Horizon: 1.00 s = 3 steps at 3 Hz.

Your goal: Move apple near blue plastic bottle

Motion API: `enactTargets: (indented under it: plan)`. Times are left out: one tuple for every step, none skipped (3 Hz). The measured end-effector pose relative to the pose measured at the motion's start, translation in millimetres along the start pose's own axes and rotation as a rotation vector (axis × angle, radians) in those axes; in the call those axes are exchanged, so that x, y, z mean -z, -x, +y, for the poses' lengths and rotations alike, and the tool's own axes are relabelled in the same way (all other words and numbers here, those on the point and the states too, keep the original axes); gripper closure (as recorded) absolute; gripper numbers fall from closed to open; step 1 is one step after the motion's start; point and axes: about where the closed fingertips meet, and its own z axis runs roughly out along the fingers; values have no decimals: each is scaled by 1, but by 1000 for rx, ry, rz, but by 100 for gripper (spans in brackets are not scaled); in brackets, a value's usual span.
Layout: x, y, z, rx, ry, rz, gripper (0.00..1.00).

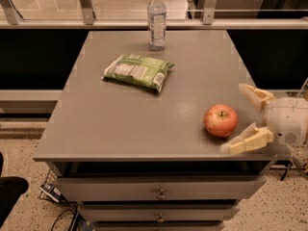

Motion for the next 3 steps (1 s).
enactTargets:
  plan:
    - [-13, -1, -3, 1, 14, -25, 0]
    - [-26, -7, -4, -10, 27, -29, 15]
    - [-36, -13, -4, -16, 34, -26, 38]
